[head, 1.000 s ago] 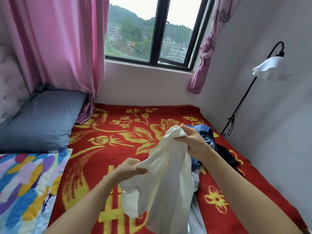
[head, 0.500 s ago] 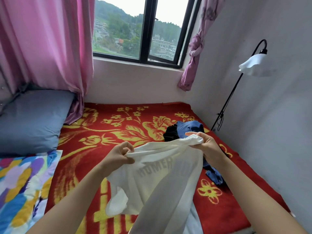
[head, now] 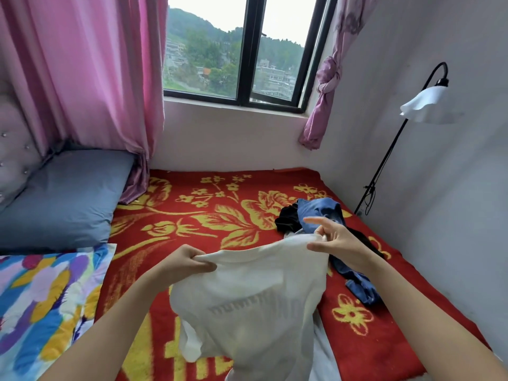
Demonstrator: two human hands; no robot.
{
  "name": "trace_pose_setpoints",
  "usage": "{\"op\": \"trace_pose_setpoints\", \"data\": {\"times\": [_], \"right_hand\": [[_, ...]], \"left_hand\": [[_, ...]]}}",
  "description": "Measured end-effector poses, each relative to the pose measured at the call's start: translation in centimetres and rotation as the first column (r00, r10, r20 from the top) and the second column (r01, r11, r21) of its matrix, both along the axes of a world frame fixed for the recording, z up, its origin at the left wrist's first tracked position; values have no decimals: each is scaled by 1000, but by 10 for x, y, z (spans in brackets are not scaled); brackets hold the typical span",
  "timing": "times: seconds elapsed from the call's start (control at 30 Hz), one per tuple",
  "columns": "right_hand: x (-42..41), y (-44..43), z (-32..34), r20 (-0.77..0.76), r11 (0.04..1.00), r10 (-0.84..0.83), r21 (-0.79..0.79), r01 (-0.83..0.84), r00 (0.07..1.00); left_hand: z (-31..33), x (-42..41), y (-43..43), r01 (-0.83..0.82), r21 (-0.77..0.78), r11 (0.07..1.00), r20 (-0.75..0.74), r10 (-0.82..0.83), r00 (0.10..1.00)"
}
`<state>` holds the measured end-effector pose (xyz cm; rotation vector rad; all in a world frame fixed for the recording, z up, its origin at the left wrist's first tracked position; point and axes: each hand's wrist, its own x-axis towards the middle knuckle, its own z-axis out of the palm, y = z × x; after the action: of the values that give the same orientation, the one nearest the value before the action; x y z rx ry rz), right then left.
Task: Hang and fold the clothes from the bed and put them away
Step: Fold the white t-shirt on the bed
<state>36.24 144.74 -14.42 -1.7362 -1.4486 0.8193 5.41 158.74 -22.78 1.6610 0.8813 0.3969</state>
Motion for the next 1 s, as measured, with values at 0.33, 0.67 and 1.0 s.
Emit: {"op": "trace_pose_setpoints", "data": {"times": [0.33,0.67,1.0], "right_hand": [[-7,10,-9,571,979,188,-172,-108,799],[-5,2,-15,746,986,147,-160,-39,650],[-25,19,-17,109,942,282,-218,-254,953]], "left_hand": [[-7,-10,-3,30,125,992,-13,-29,1000],[-28,-7,-4,78,-78,994,22,-76,997],[-44,-28,10,65,-145,987,-156,-88,984]]}}
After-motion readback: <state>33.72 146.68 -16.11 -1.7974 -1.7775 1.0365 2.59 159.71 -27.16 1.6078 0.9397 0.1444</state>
